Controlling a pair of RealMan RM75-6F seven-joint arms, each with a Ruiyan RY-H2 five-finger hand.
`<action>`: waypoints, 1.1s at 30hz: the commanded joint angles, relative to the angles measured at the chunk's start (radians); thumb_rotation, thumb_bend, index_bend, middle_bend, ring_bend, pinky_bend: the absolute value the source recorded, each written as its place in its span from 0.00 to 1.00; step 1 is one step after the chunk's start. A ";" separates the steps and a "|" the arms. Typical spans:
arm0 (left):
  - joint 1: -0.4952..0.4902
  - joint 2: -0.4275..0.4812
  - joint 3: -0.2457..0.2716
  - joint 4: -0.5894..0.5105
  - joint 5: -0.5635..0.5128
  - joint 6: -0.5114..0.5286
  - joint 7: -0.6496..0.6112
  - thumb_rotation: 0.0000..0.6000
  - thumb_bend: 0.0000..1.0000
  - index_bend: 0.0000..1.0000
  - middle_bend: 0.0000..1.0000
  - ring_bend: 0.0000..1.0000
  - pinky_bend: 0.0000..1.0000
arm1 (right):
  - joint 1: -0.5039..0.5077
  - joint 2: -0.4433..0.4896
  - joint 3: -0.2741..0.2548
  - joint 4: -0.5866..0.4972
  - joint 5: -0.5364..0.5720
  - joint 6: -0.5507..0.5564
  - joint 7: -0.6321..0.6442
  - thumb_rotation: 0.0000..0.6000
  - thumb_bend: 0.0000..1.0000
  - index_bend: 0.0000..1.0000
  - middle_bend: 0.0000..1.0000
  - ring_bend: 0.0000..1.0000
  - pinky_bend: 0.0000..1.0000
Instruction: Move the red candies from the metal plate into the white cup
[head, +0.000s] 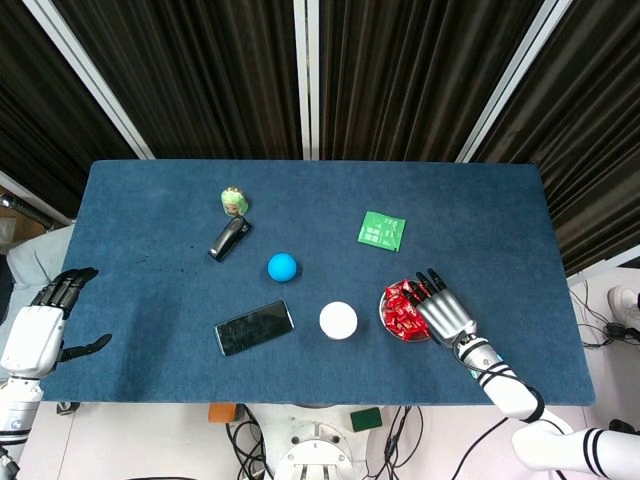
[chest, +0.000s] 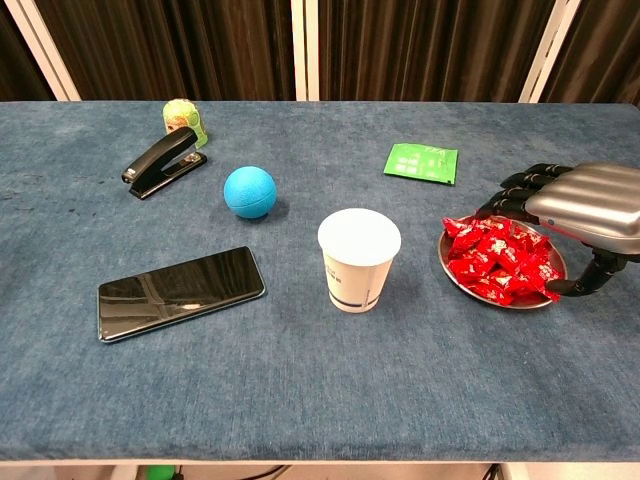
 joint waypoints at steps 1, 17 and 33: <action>0.000 -0.002 -0.001 0.002 -0.001 -0.003 -0.002 1.00 0.04 0.14 0.13 0.11 0.23 | 0.003 -0.005 -0.001 0.005 -0.001 0.000 0.002 1.00 0.27 0.14 0.10 0.00 0.00; 0.003 -0.004 -0.005 0.012 -0.009 -0.010 -0.012 1.00 0.04 0.14 0.13 0.11 0.23 | 0.027 -0.030 -0.005 0.021 0.026 -0.012 -0.017 1.00 0.30 0.21 0.18 0.00 0.00; 0.003 -0.007 -0.007 0.021 -0.012 -0.018 -0.017 1.00 0.04 0.14 0.13 0.11 0.23 | 0.025 -0.054 -0.016 0.052 0.008 0.018 -0.008 1.00 0.32 0.33 0.33 0.00 0.00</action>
